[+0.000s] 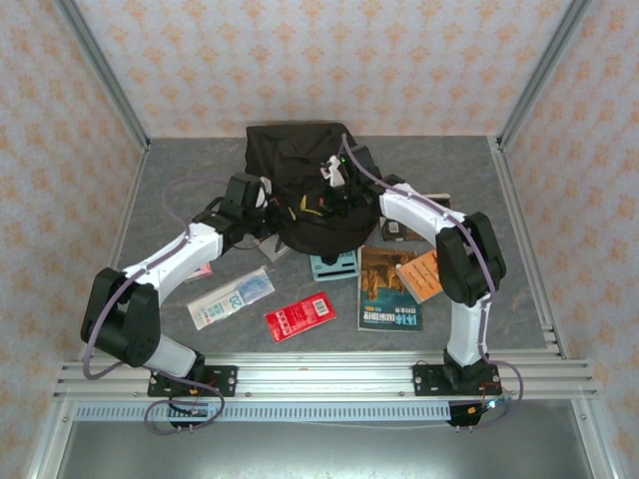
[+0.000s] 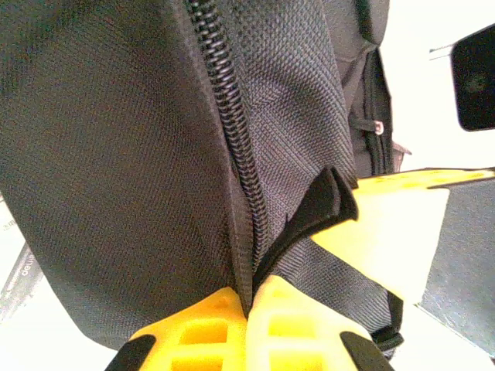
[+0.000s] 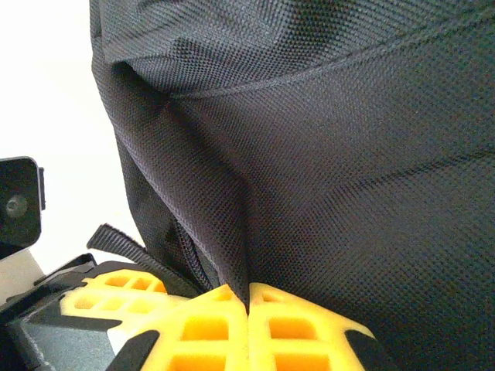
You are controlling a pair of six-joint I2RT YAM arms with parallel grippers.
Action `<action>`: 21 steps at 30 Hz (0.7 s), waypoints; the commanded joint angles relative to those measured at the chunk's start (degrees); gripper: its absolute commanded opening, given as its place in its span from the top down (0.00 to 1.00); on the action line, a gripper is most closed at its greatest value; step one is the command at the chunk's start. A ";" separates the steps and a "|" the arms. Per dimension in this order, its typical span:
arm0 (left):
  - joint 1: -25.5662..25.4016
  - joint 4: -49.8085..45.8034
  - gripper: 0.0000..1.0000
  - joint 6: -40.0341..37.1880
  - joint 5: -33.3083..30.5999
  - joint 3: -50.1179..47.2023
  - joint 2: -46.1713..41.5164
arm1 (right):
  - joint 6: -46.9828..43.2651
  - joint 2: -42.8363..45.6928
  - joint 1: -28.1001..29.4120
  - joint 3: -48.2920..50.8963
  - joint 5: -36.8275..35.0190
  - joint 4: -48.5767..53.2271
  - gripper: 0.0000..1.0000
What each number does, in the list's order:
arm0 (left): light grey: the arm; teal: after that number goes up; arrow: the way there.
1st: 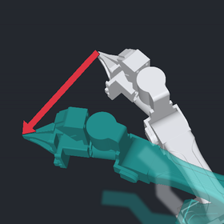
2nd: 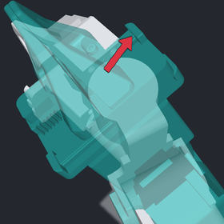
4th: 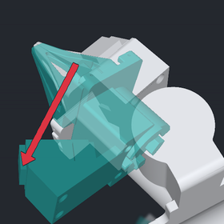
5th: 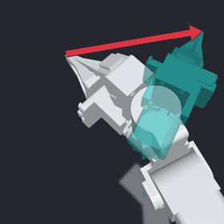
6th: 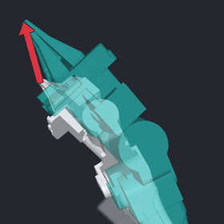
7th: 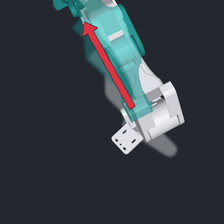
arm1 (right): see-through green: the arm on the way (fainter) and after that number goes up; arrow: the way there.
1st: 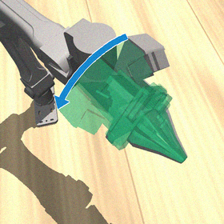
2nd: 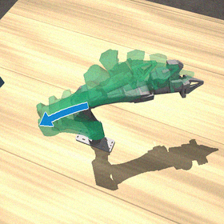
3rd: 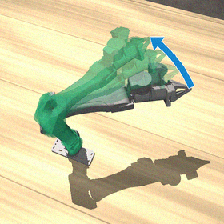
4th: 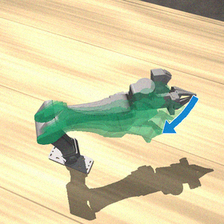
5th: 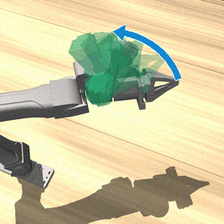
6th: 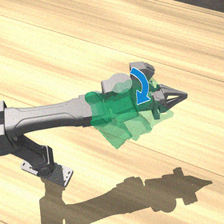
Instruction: Pack the student bag
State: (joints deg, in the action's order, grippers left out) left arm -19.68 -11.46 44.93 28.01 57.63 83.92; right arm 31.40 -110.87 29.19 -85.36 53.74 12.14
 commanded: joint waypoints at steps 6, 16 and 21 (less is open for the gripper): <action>0.23 -6.28 1.00 -1.86 -1.50 -1.61 -4.81 | 3.98 5.59 -3.88 1.27 -2.71 -11.31 1.00; 1.75 -13.17 0.97 -2.87 -2.24 0.25 -6.77 | -7.28 6.71 -1.95 -1.43 -12.17 1.46 1.00; 2.13 -14.46 0.98 -3.44 -2.52 -1.23 -6.10 | -6.55 6.53 -1.24 -1.35 -11.34 0.34 1.00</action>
State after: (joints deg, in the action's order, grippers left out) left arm -18.11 -21.32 43.18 27.22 57.36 78.46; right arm 26.00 -107.28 28.40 -84.42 45.67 13.76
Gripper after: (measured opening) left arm 0.041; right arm 0.040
